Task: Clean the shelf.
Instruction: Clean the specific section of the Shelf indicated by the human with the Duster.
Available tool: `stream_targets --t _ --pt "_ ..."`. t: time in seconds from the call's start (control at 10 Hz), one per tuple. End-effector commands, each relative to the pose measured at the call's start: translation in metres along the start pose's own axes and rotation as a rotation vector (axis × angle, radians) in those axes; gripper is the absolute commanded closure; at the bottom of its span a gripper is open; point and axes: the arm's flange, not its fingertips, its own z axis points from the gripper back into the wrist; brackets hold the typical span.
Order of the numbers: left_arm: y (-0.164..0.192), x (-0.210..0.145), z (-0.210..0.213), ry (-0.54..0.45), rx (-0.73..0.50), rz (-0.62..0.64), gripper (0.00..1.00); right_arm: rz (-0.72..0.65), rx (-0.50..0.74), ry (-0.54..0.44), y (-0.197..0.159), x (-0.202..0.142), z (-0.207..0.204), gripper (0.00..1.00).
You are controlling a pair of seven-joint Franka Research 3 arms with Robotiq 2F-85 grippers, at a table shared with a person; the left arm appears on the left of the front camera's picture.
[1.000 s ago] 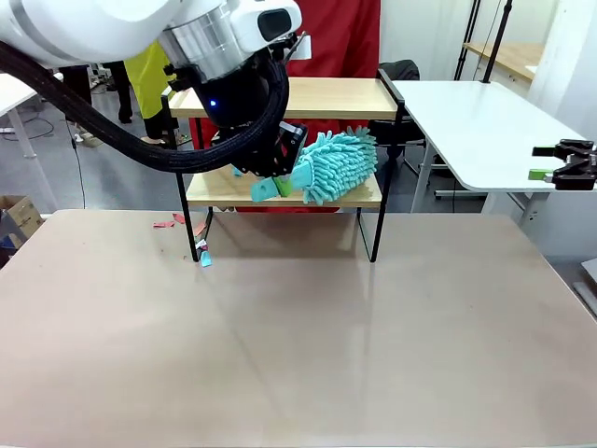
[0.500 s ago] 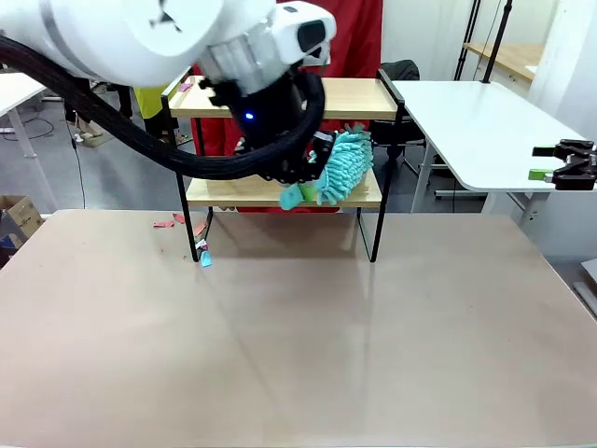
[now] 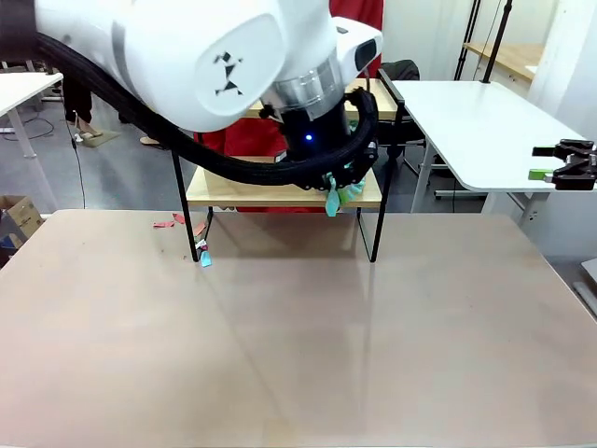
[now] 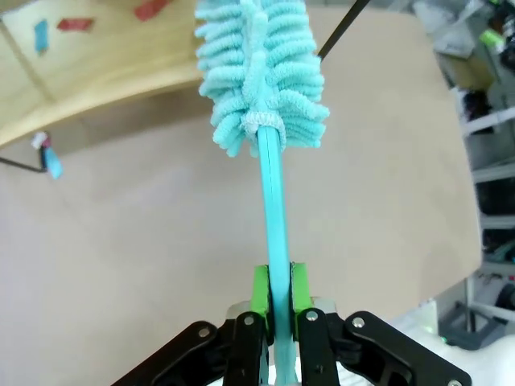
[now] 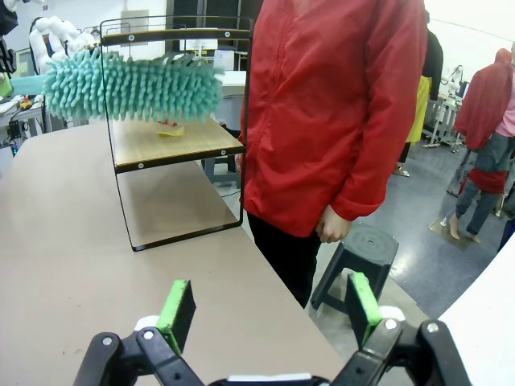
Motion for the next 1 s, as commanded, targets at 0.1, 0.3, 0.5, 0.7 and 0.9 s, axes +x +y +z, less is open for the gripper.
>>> stream_targets --t 0.1,0.3,0.5,0.7,0.9 --pt "-0.024 0.008 -0.023 -0.123 0.015 0.063 0.87 -0.011 -0.002 0.013 0.000 0.007 -0.001 0.00" --pt "-0.039 0.008 -0.045 -0.145 0.002 0.105 0.87 -0.011 -0.002 0.013 0.000 0.007 -0.001 0.00" --pt "-0.048 0.007 -0.060 -0.112 0.016 0.094 0.87 -0.011 -0.002 0.013 0.000 0.007 -0.001 0.00" --pt "-0.049 0.007 -0.077 -0.069 0.023 0.113 0.87 -0.011 -0.002 0.013 0.000 0.007 -0.001 0.00" --pt "-0.049 0.004 -0.092 -0.036 0.073 0.143 0.87 -0.011 -0.002 0.013 0.000 0.007 -0.001 0.00"
